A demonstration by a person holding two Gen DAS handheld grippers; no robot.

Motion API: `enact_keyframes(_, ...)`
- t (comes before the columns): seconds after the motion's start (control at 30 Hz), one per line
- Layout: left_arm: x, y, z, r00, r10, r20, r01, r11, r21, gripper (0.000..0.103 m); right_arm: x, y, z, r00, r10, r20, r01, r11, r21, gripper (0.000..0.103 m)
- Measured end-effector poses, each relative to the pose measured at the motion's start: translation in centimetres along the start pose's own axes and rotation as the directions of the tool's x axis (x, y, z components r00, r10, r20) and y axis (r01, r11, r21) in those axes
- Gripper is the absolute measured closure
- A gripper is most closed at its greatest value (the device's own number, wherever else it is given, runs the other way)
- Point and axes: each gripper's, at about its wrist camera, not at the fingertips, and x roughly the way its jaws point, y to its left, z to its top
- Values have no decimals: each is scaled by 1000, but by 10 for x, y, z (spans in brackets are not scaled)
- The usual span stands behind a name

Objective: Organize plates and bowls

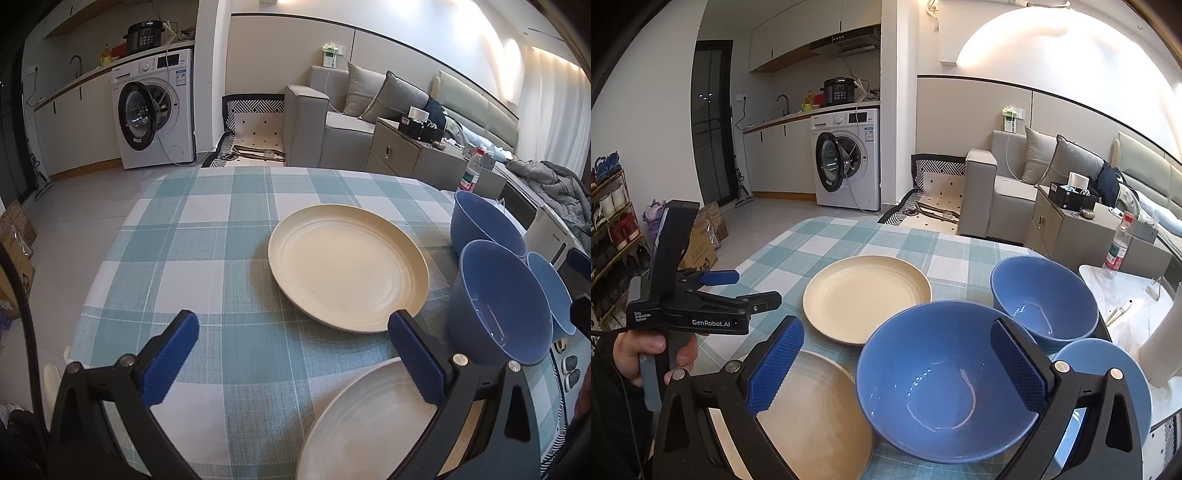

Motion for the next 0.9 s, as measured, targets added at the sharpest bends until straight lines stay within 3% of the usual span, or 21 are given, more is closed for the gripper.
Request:
enact_keyframes(0.47,38,-6,13,997,56,-55,-55,998,28,1,12,-18,3,1000,-1,-19,1,1000,27,0)
enact_keyframes(0.63,52,-6,13,993,70,-91,-67,997,35,11,15,-22,2,1000,0,-24,0,1000,31,0)
enact_keyframes(0.8,64,-5,14,990,73,-123,-69,997,41,33,18,-23,1,999,0,-33,1,1000,30,0)
enact_keyframes(0.9,71,-4,14,987,70,-145,-65,997,37,37,19,-22,-1,999,-2,-36,3,1000,31,0)
